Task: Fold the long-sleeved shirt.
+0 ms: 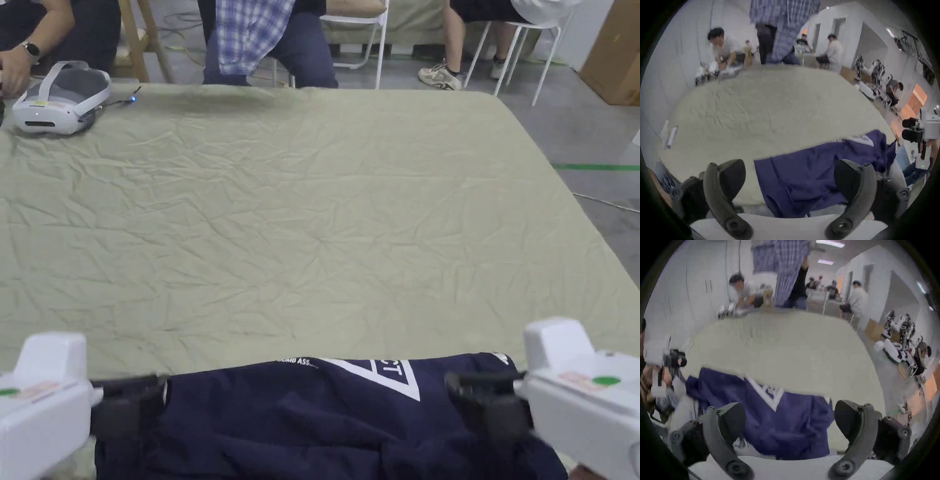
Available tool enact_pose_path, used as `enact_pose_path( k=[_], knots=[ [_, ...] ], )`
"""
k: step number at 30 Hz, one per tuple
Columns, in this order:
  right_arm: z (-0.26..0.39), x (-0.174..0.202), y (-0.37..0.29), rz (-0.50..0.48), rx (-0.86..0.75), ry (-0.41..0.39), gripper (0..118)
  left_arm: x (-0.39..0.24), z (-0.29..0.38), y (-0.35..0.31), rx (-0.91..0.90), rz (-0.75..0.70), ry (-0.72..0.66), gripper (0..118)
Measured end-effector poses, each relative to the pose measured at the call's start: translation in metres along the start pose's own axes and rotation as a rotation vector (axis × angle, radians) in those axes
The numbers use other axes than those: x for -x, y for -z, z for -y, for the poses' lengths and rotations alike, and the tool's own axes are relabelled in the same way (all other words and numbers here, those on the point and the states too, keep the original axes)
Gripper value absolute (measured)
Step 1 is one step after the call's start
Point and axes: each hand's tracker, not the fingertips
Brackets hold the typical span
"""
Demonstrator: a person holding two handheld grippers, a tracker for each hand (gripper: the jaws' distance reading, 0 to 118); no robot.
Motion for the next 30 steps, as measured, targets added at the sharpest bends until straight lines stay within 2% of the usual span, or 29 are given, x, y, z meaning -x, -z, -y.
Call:
enact_pose_path(
  k=[1, 2, 3, 4, 7, 9, 10, 11, 12, 13, 14, 15, 18, 25, 27, 30],
  knots=[
    [-0.006, 0.006, 0.0, 0.008, -0.028, 0.011, 102, -0.003, -0.005, -0.003, -0.029, -0.017, 0.008, 97],
    [-0.01, 0.012, 0.005, 0.029, -0.034, 0.006, 83, -0.009, -0.006, -0.004, -0.04, -0.041, 0.021, 82],
    [-0.014, 0.019, 0.012, 0.056, -0.033, 0.004, 50, -0.013, -0.008, -0.001, -0.05, -0.071, 0.024, 56],
    [-0.017, 0.026, 0.022, 0.102, -0.016, -0.006, 0, -0.014, -0.008, 0.005, -0.046, -0.091, 0.026, 4],
    [-0.017, 0.037, 0.05, 0.09, 0.025, -0.012, 0, -0.008, -0.005, 0.015, -0.003, -0.047, -0.013, 3],
    [-0.017, 0.038, 0.057, 0.085, 0.035, 0.019, 0, -0.001, -0.002, 0.01, -0.005, -0.017, -0.052, 3],
    [-0.016, 0.04, 0.055, 0.079, 0.033, 0.022, 0, 0.004, 0.001, 0.009, -0.018, 0.018, -0.094, 12],
    [-0.016, 0.04, 0.052, 0.072, 0.031, 0.028, 0, 0.013, 0.003, 0.006, -0.014, 0.054, -0.142, 38],
    [-0.016, 0.041, 0.048, 0.06, 0.026, 0.035, 0, 0.028, 0.006, 0.005, 0.005, 0.131, -0.206, 80],
    [-0.015, 0.038, 0.043, 0.046, 0.02, 0.04, 0, 0.039, 0.009, 0.007, 0.045, 0.206, -0.257, 111],
    [-0.015, 0.037, 0.04, 0.037, 0.019, 0.041, 0, 0.052, 0.014, 0.015, 0.098, 0.254, -0.313, 106],
    [-0.014, 0.037, 0.038, 0.038, 0.02, 0.039, 0, 0.066, 0.022, 0.017, 0.09, 0.331, -0.4, 106],
    [-0.011, 0.036, 0.029, 0.04, 0.02, 0.023, 0, 0.106, 0.045, 0.048, 0.241, 0.444, -0.592, 109],
    [-0.003, 0.036, 0.028, 0.027, 0.046, 0.015, 0, 0.14, 0.094, 0.128, 0.405, 0.584, -0.815, 109],
    [-0.002, 0.036, 0.031, 0.027, 0.058, 0.009, 0, 0.131, 0.1, 0.143, 0.416, 0.613, -0.845, 109],
    [0.0, 0.036, 0.034, 0.032, 0.077, 0.013, 0, 0.108, 0.091, 0.155, 0.388, 0.692, -0.751, 111]
  ],
)
